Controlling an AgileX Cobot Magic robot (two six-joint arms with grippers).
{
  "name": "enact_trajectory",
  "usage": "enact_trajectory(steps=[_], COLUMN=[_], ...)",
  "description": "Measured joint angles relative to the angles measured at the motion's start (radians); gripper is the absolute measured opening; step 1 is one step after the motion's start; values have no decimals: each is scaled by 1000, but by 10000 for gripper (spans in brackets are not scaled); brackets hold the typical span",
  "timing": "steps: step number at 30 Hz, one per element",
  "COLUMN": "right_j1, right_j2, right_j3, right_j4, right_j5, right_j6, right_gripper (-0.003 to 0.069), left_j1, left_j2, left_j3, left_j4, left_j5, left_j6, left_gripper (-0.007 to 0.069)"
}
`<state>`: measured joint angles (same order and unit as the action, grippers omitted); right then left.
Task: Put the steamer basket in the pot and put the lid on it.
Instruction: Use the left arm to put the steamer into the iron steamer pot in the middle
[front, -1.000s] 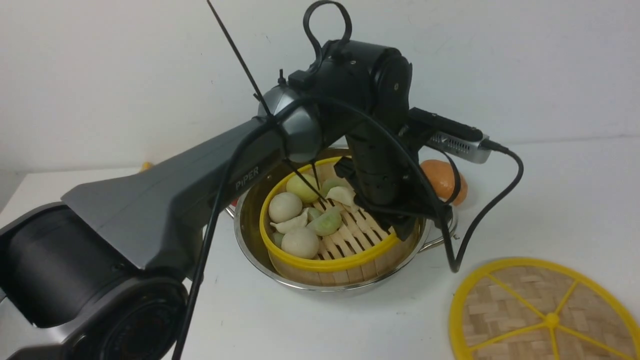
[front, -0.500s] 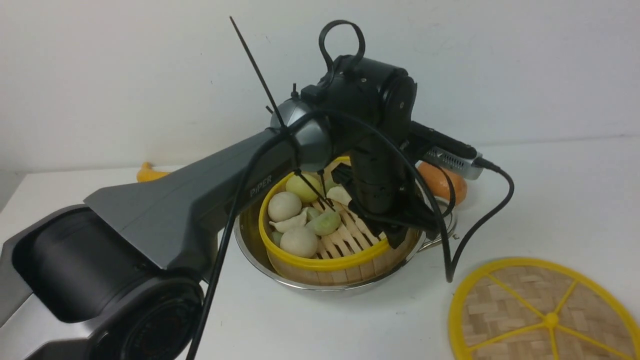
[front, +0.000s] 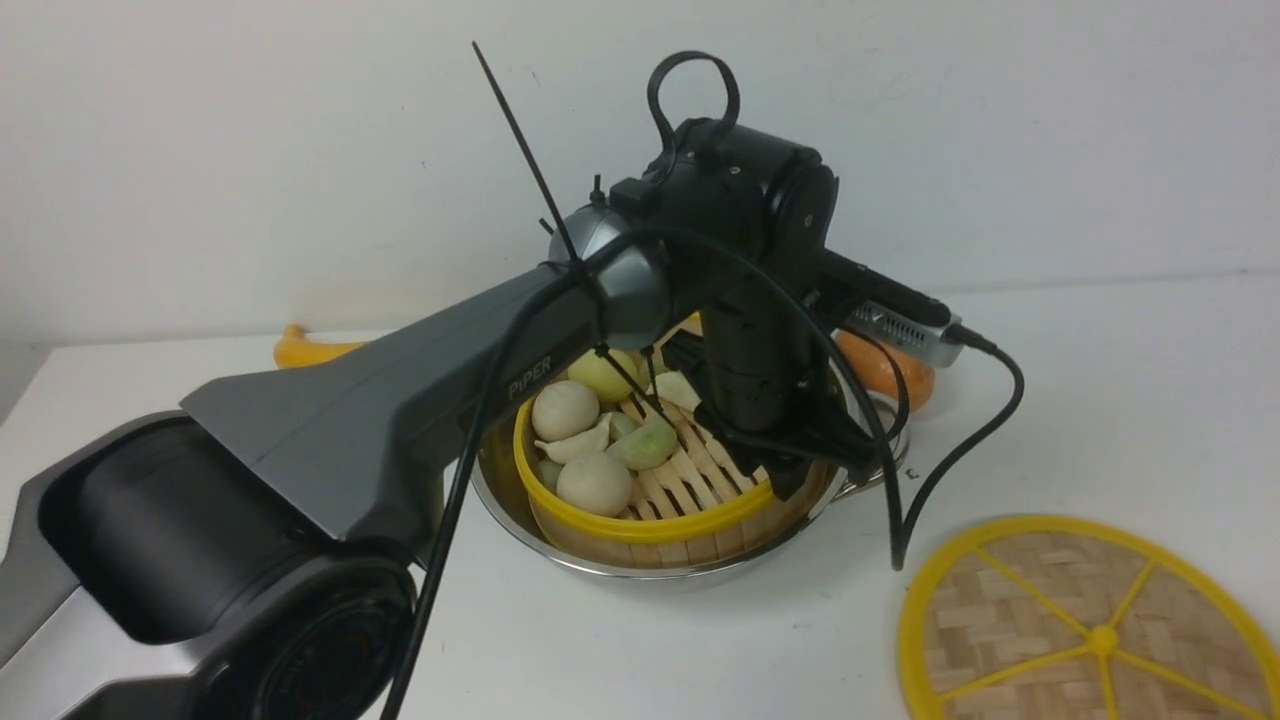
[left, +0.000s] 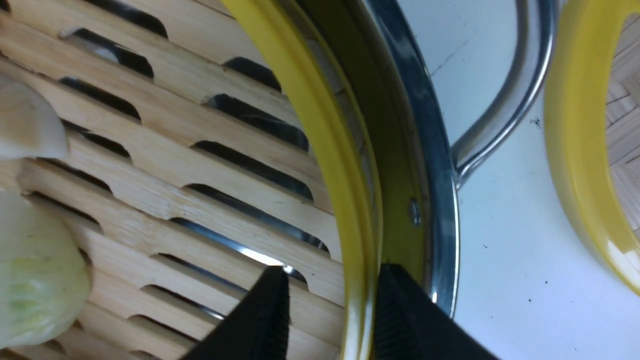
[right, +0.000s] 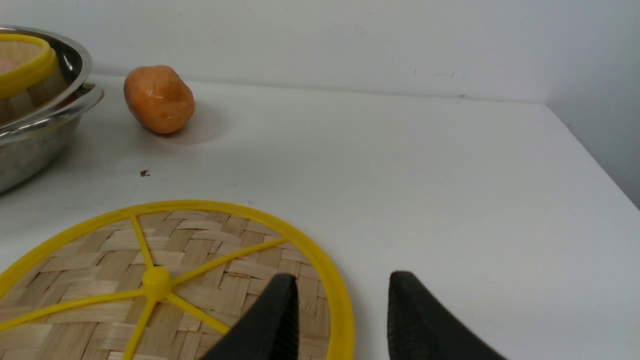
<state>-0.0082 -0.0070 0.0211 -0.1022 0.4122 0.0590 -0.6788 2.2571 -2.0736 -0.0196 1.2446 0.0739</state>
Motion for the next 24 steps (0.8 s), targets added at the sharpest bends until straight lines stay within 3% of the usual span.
enact_trajectory(steps=[24], right_j1=[0], right_j2=[0], right_j3=[0], right_j4=[0], right_j5=[0], right_j6=[0], right_gripper=[241], left_j1=[1], left_j2=[0], left_j3=[0], left_j4=[-55], left_j5=[-1], left_j6=[1], left_gripper=[239])
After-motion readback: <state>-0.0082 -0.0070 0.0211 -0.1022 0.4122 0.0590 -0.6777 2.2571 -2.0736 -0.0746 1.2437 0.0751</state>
